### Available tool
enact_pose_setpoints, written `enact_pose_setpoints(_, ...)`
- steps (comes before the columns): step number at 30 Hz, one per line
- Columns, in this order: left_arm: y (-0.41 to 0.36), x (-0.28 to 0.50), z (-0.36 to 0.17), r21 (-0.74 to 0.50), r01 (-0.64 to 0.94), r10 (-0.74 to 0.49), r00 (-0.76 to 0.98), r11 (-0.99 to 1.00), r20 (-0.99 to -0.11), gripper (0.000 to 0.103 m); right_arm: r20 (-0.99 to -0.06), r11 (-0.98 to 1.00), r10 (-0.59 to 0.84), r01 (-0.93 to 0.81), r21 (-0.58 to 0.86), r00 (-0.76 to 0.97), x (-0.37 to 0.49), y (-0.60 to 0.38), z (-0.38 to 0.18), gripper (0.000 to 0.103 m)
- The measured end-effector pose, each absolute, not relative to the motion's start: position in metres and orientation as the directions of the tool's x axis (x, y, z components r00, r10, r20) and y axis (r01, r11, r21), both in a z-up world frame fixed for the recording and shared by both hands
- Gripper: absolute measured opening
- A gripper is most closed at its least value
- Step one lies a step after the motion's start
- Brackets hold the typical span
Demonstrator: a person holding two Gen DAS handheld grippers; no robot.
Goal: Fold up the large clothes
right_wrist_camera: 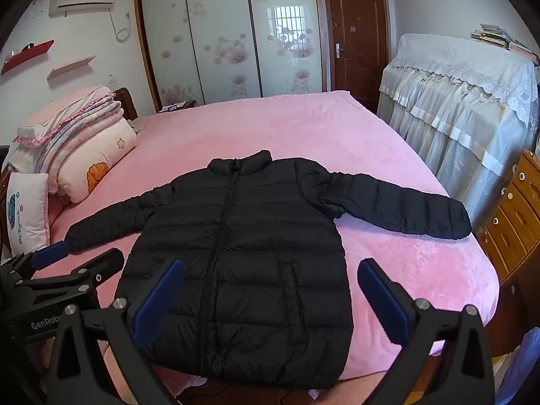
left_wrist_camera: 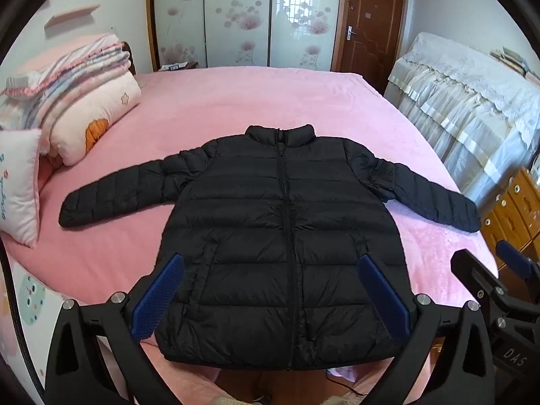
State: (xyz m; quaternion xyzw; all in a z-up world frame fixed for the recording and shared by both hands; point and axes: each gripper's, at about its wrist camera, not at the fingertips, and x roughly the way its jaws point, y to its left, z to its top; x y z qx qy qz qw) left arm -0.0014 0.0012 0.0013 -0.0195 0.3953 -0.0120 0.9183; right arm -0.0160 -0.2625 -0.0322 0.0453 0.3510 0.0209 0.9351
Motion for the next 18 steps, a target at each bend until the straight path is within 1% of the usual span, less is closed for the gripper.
enact_pose_setpoints(2, 0.009, 0.002, -0.004, -0.085, -0.011, -0.055, 0.676, 0.996, -0.735, 0.102, -0.657, 0.995, 0.071, -0.007, 0.099, 0.751, -0.016, -0.261, -0.032, 0.103)
enact_pose_setpoints(3, 0.007, 0.001, -0.004, -0.077, -0.012, -0.049, 0.677, 0.997, -0.734, 0.102, -0.657, 0.995, 0.072, -0.008, 0.099, 0.751, -0.016, -0.261, -0.032, 0.103)
enact_pose_setpoints(4, 0.017, 0.001, -0.005, -0.114, -0.015, -0.074, 0.677, 0.993, -0.732, 0.099, -0.657, 0.995, 0.072, -0.009, 0.098, 0.75, -0.016, -0.261, -0.033, 0.103)
enact_pose_setpoints(6, 0.019, 0.002, -0.005, -0.102, -0.02, -0.062, 0.675, 0.995, -0.735, 0.097, -0.658, 0.995, 0.074, -0.011, 0.098, 0.749, -0.015, -0.261, -0.034, 0.103)
enact_pose_setpoints(8, 0.012, 0.005, -0.005, -0.085, -0.026, -0.047, 0.667, 0.996, -0.743, 0.097, -0.66, 0.995, 0.075, -0.01, 0.102, 0.748, -0.014, -0.263, -0.034, 0.103)
enact_pose_setpoints(14, 0.008, 0.007, -0.008, -0.094, -0.011, -0.064, 0.657, 0.996, -0.751, 0.097, -0.659, 0.993, 0.088, -0.011, 0.119, 0.747, -0.014, -0.269, -0.037, 0.103)
enact_pose_setpoints(18, 0.007, 0.003, -0.002, -0.109, 0.001, -0.082, 0.671, 0.994, -0.737, 0.095, -0.66, 0.993, 0.092, -0.023, 0.113, 0.746, -0.013, -0.265, -0.038, 0.103)
